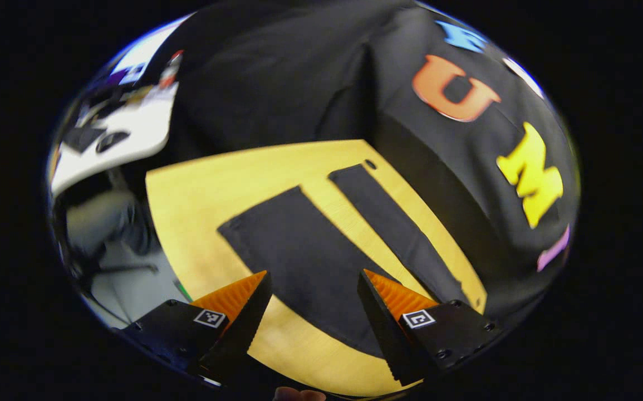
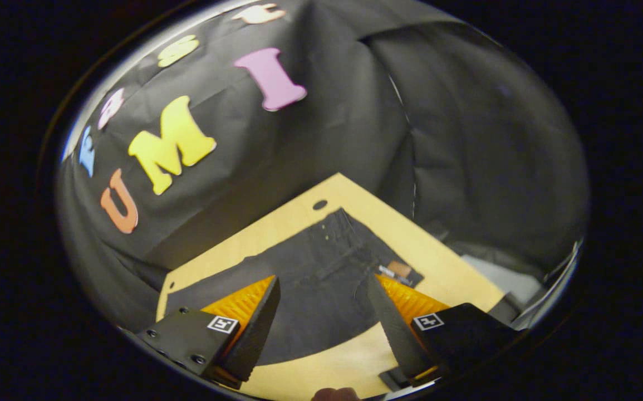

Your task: Grasp the waist and the cuffs of the jeans and fold them to make the two legs overlap; first hold the waist and fold one-third of the jeans toward the cuffs, then hold the cuffs and fold the remaining one-third in the same direction to finish folding.

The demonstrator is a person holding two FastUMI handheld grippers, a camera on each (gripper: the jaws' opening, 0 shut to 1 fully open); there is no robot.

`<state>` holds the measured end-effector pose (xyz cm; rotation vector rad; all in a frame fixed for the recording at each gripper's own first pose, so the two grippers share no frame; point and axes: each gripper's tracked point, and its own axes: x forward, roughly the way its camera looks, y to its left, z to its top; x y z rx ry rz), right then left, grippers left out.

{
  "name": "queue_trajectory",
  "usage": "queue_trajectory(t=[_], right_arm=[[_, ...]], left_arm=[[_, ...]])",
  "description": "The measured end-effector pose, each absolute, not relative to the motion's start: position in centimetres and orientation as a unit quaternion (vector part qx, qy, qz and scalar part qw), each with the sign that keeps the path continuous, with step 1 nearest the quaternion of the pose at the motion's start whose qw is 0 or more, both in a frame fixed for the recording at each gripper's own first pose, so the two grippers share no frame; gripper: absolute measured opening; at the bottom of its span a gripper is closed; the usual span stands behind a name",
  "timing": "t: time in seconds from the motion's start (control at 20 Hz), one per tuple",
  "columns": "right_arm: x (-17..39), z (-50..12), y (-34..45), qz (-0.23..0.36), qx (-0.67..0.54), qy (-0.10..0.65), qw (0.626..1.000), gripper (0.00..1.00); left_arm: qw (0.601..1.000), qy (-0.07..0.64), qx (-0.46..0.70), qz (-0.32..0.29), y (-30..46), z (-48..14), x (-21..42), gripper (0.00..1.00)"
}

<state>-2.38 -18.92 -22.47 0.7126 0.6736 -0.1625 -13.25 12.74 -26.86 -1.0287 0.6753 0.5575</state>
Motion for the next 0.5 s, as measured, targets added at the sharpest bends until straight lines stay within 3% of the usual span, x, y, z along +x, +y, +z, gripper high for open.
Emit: queue_trajectory(t=[0.1, 0.2, 0.3, 0.35, 0.4, 0.5], right_arm=[[-3.6, -25.6, -18.5, -0.092, 0.414, 0.359, 0.831, 0.92], [-4.2, -28.4, -17.7, -0.109, 0.462, 0.387, 0.79, 0.98], [-4.8, -30.5, -17.6, -0.123, 0.489, 0.401, 0.765, 0.98], [-5.0, -31.6, -17.8, -0.132, 0.495, 0.404, 0.758, 0.92], [-4.9, -32.4, -18.1, -0.139, 0.499, 0.405, 0.754, 0.98], [-4.2, -33.6, -18.5, -0.149, 0.503, 0.408, 0.747, 0.98]], left_arm=[[0.705, 0.309, -0.57, 0.287, 12.6, -28.9, -14.1, 0.99], [0.655, 0.294, -0.624, 0.31, 12.8, -29.8, -14.4, 0.99], [0.628, 0.285, -0.648, 0.322, 13.9, -30.6, -13.8, 1.0], [0.62, 0.282, -0.656, 0.325, 14.2, -30.5, -14.0, 0.99], [0.617, 0.272, -0.664, 0.323, 14.5, -30.4, -13.3, 0.99], [0.615, 0.271, -0.667, 0.321, 15.3, -30.5, -12.8, 0.99]])
